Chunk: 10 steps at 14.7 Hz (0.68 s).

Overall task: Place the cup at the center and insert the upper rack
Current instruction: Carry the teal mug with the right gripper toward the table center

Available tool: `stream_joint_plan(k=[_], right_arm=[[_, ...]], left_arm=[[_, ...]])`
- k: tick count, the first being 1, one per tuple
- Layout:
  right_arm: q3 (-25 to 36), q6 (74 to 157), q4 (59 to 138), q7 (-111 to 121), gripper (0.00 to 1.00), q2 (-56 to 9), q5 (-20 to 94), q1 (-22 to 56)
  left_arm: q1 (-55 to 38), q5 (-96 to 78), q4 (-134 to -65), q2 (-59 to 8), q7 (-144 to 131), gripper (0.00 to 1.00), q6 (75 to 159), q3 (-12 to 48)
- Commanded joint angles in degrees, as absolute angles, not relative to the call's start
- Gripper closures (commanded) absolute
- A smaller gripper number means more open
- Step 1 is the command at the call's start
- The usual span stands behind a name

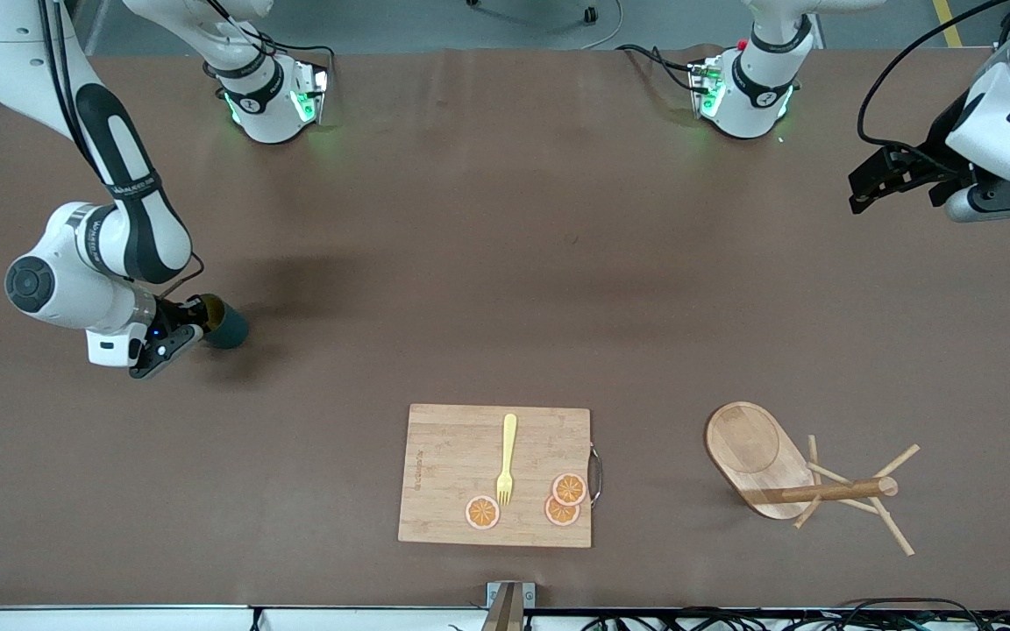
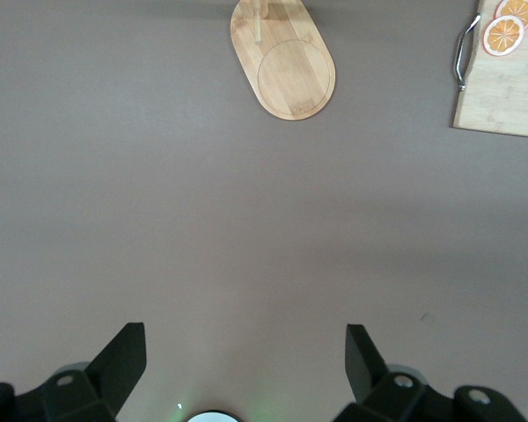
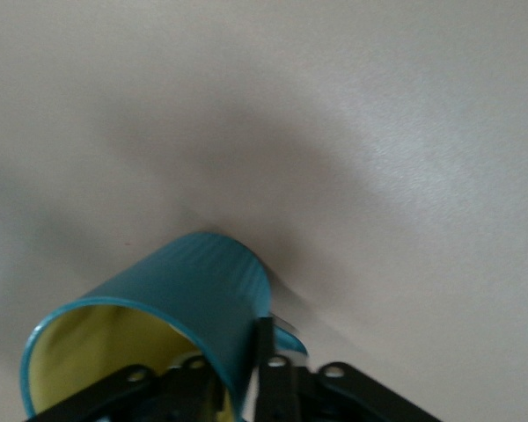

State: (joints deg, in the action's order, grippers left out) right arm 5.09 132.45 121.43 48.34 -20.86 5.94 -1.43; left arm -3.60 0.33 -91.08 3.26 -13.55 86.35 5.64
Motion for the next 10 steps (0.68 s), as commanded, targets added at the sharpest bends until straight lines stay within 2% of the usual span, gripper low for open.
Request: stream_joint_plan(k=[1,3,6,10], right_arm=[[4.66,127.54,121.29,41.51,1.0,-16.45,6.86,0.95],[4.57,124.47,121.46,32.39,1.0,-13.38,7.2,4.11],[4.66,120.6,121.82,12.03,1.0,-8.89,9.66,14.47],[4.66,122.16,119.37,-18.82,1.0,-8.7,10.72,31.77]], left_arm=[[-3.52,-0.7,-90.09,2.9,-14.15,0.0,86.22,5.89],[-3.52,-0.62,-90.09,2.99,-14.06,0.0,86.22,5.89],[-3.52,-0.7,-90.09,2.99,-14.06,0.0,86.22,5.89],[-3.6,-0.7,-90.52,2.9,-14.06,0.0,86.13,5.98]])
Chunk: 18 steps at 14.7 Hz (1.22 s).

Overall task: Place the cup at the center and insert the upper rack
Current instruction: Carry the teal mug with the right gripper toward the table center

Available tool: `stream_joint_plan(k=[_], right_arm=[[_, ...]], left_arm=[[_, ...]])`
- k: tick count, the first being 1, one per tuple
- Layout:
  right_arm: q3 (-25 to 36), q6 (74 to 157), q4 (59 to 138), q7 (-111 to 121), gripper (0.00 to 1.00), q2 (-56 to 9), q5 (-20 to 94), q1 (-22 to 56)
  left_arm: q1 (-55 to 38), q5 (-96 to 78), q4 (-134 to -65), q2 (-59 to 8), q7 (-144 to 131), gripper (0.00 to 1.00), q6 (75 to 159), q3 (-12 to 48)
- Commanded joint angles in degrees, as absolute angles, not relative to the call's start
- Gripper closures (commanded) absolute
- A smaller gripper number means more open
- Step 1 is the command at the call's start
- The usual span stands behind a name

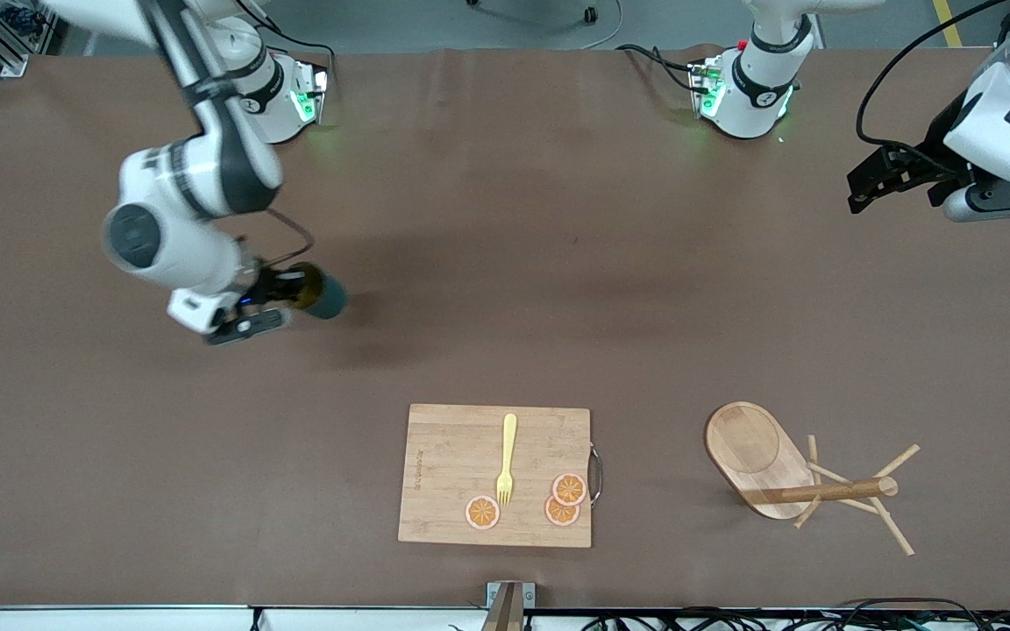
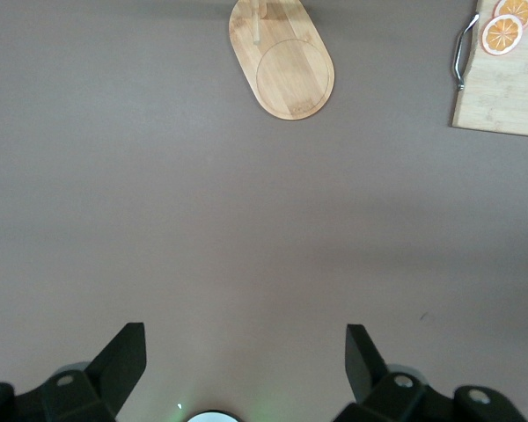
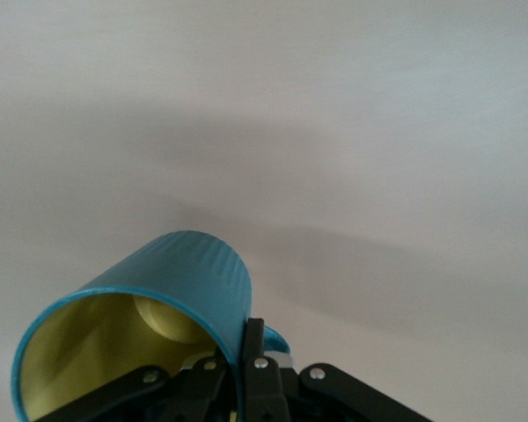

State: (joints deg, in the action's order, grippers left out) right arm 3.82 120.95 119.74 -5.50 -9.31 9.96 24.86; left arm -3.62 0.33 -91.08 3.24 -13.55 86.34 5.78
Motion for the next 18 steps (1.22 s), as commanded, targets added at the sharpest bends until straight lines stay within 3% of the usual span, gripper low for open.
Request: stream_joint_plan(k=[1,7,13,14,15,16,18], right_arm=[[4.66,122.6,117.88,-24.29,1.0,-9.05,10.81,35.21],[4.75,131.47,109.18,-50.41,1.0,-21.41,11.07,50.34],[4.83,137.81,100.47,-60.54,0.98,-34.87,10.9,56.86],[4.83,137.55,99.41,-61.34,0.82,-35.85,10.81,56.52],[4.83,137.2,98.97,-61.43,0.28,-35.95,10.9,56.08],[4.83,137.11,98.96,-61.17,0.01,-35.86,10.81,56.16],[5.1,135.98,98.62,-60.56,0.0,-35.07,10.81,55.55]], left_arm=[[-3.6,-0.7,-90.96,2.9,-14.15,0.0,86.13,5.98],[-3.52,-0.62,-94.04,2.99,-14.24,0.0,88.41,6.33],[-3.52,-0.62,-98.6,2.12,-14.33,0.0,95.52,6.77],[-3.52,-0.62,-99.4,1.5,-14.33,0.0,96.76,6.77],[-3.52,-0.62,-100.19,1.06,-14.33,0.0,97.81,7.12],[-3.6,-0.62,-101.33,0.88,-14.41,0.0,99.3,7.82],[-3.43,-0.53,-103.52,0.97,-16.6,0.0,101.5,9.49]])
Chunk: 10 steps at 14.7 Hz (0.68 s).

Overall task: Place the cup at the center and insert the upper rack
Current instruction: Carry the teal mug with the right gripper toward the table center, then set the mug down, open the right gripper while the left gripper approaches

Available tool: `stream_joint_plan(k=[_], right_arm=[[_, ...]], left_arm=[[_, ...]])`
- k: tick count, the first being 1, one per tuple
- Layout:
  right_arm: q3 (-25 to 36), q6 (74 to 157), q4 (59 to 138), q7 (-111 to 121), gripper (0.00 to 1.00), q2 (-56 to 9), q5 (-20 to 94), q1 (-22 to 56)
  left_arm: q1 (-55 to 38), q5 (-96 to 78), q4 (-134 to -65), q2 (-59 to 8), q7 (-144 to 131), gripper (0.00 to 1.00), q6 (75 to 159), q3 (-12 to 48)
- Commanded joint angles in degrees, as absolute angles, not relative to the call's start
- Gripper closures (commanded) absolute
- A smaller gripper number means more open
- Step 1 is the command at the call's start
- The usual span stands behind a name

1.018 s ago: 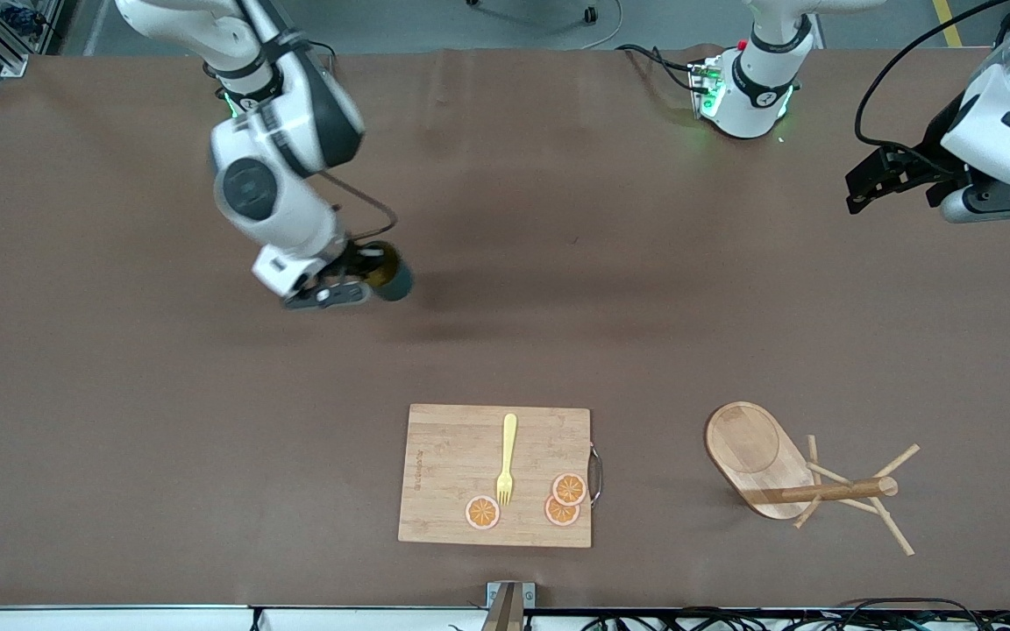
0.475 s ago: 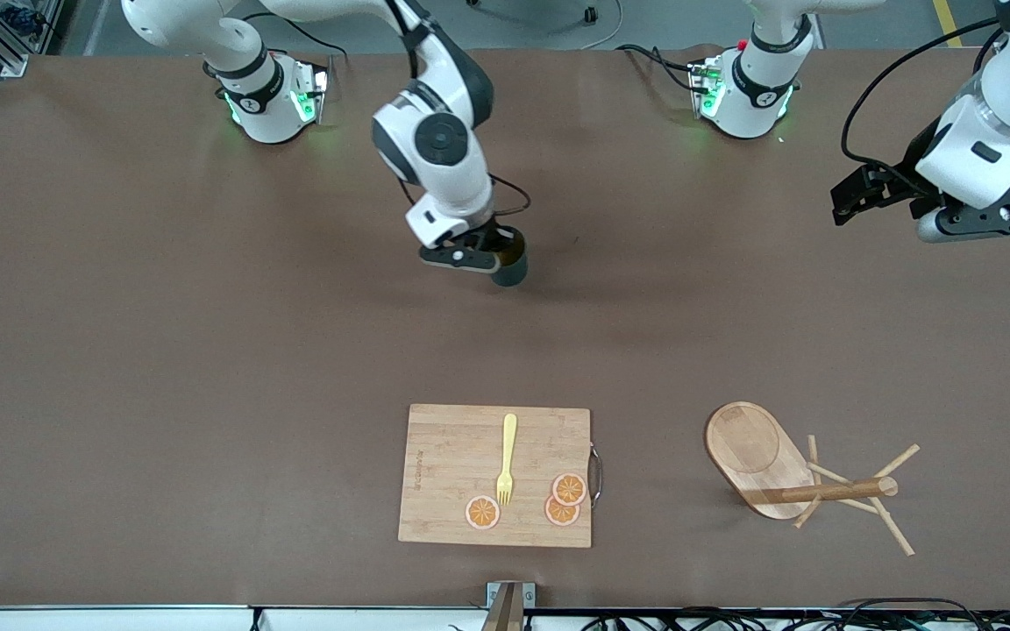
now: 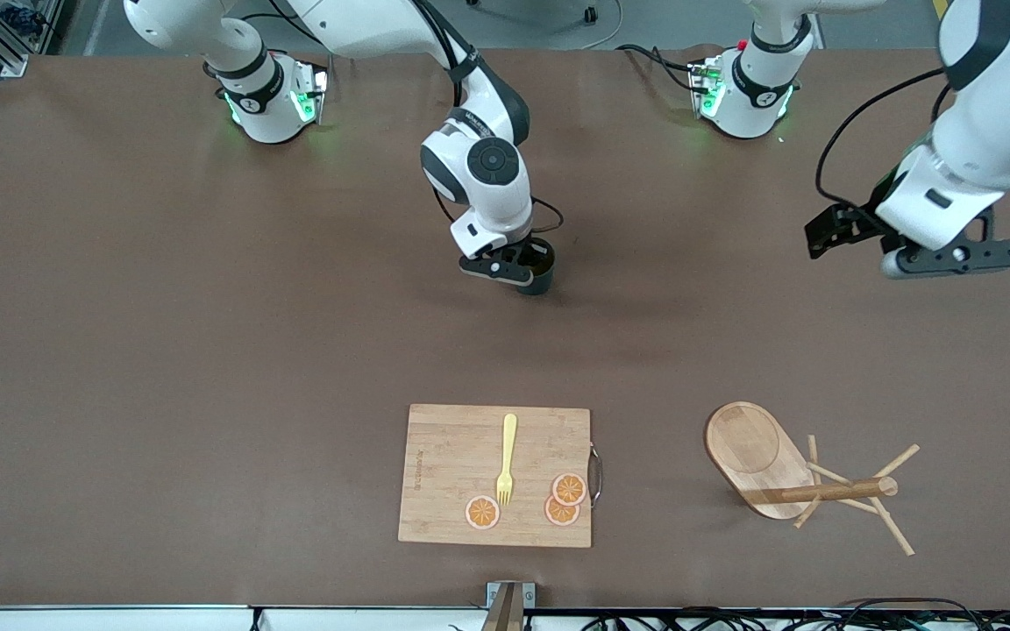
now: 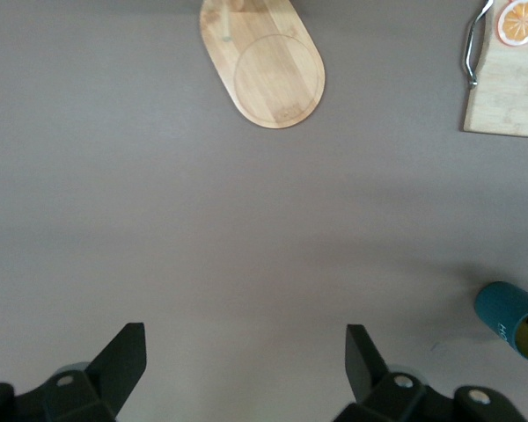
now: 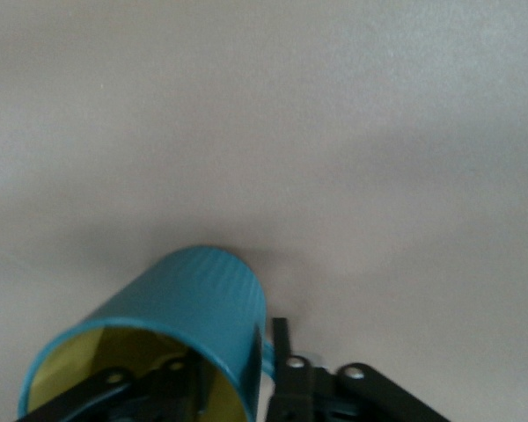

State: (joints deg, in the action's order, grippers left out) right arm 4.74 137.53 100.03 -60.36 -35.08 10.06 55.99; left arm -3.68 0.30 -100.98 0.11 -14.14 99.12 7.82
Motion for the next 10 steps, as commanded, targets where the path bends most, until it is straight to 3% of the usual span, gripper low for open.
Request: stream_joint_plan(k=[1,6,10], right_arm=[[5.27,133.18,98.27,-60.38,0.0,-33.94,10.72,55.02],[5.19,112.79,94.39,-48.46,0.0,-22.88,10.63,47.04],[5.27,101.36,94.75,-27.66,0.0,-15.57,10.55,34.84]], left_arm=[[-3.51,-0.61,-104.23,0.97,-18.44,0.0,101.77,10.28],[-3.34,0.0,-108.97,3.33,-29.24,0.0,101.69,19.14],[-3.43,0.09,-111.36,4.49,-47.31,0.0,101.77,31.26]])
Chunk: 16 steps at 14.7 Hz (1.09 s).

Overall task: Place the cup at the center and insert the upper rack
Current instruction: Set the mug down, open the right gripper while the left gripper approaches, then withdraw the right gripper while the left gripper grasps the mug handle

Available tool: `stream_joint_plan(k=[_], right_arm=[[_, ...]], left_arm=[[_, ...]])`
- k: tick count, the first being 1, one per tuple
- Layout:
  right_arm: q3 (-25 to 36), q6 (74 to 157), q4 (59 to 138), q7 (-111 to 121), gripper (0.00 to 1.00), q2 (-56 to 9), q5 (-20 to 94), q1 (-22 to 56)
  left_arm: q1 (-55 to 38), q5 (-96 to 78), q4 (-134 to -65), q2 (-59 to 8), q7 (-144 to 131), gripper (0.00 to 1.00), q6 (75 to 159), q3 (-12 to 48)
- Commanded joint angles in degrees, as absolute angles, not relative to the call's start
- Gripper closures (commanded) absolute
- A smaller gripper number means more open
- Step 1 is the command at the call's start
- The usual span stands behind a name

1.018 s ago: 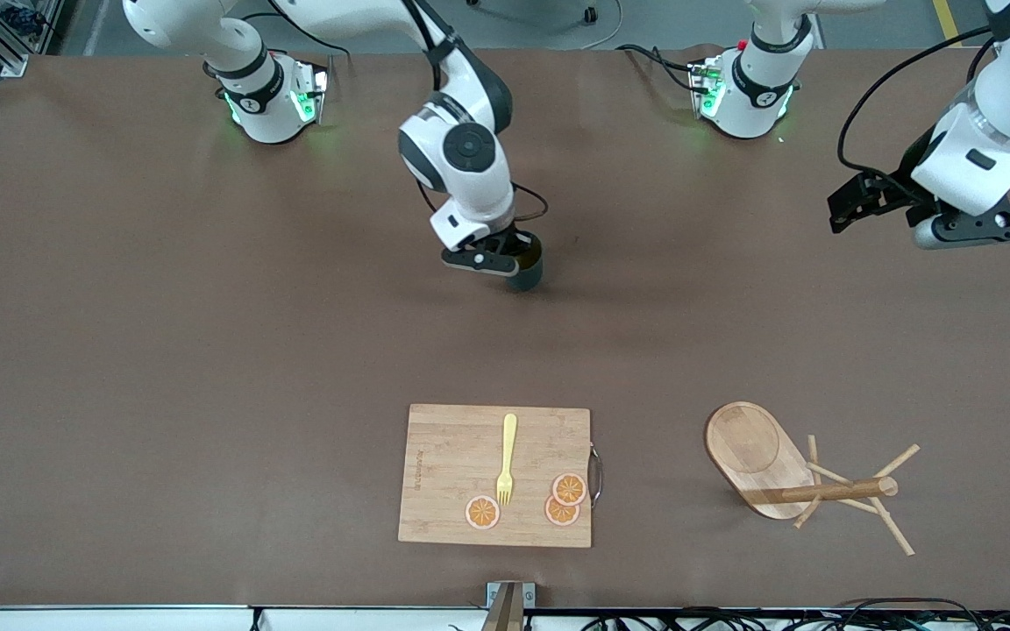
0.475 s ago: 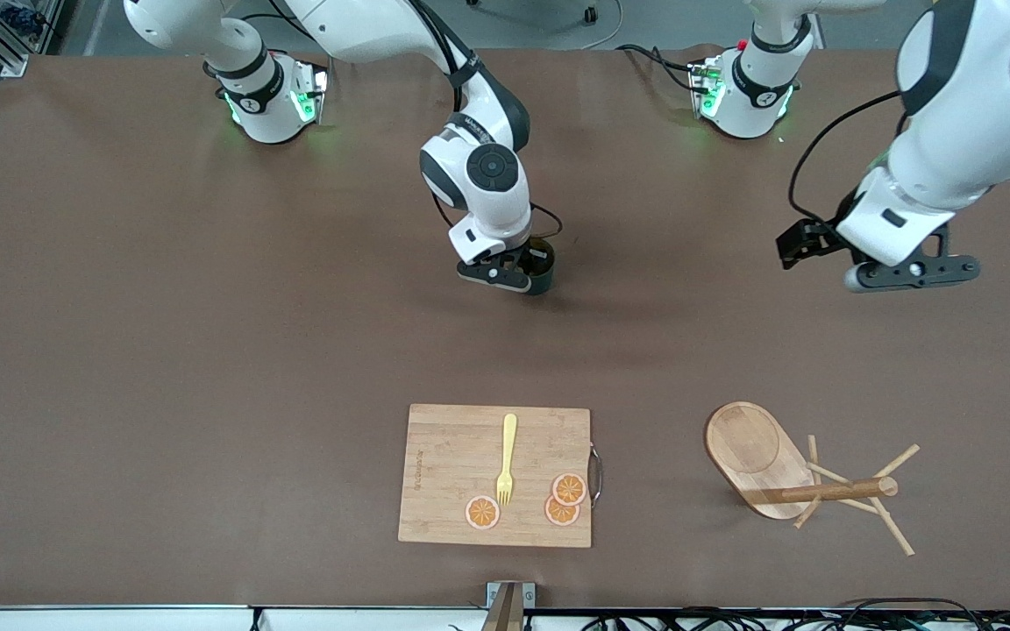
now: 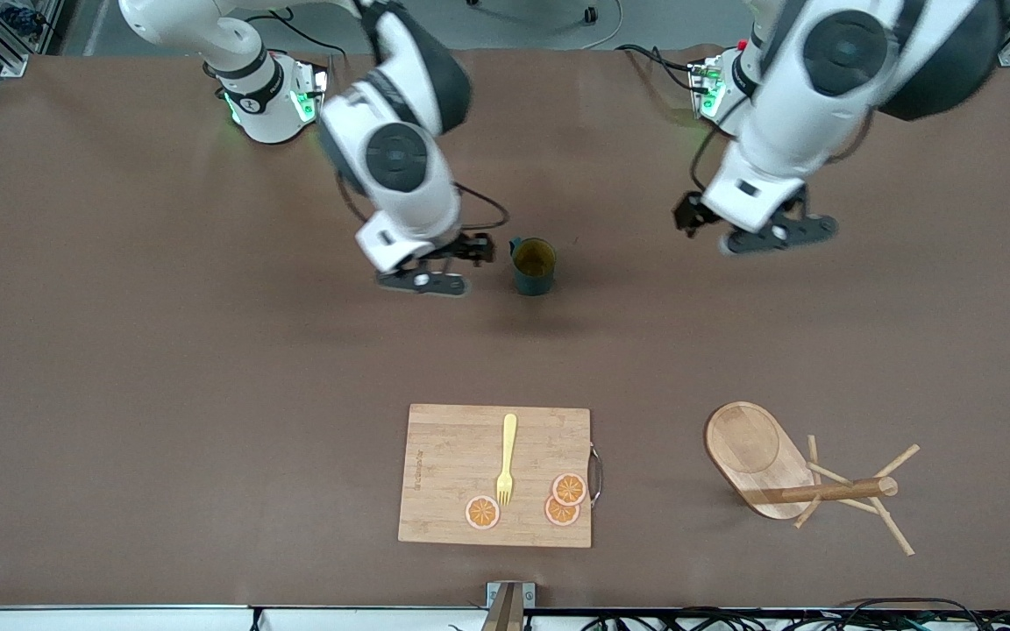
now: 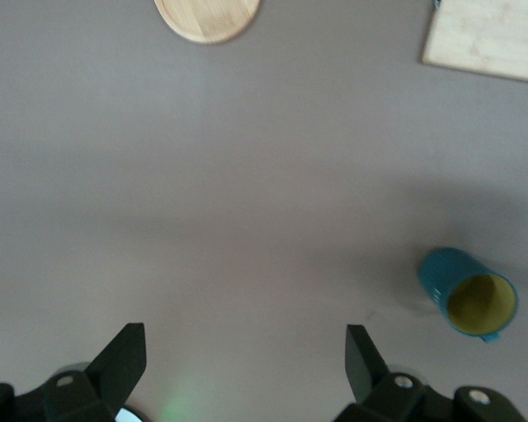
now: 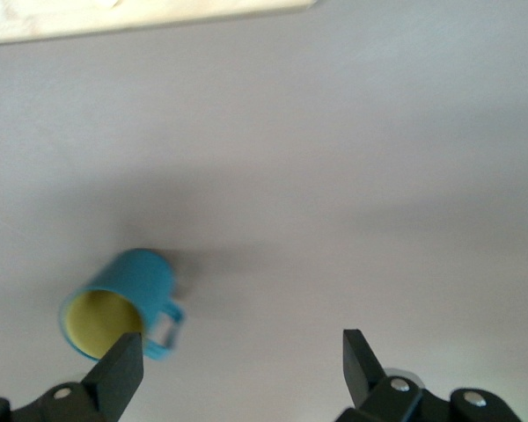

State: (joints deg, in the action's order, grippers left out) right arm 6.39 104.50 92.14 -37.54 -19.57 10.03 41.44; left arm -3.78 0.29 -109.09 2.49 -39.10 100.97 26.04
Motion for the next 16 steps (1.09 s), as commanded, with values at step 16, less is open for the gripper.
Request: stream_joint_plan(k=[16], right_arm=[[5.27,85.43,79.37,5.63,0.0,-11.78,0.97,0.18]], left_arm=[[-35.12,36.11,-91.16,-36.2,-120.37,0.03,108.81,36.33]])
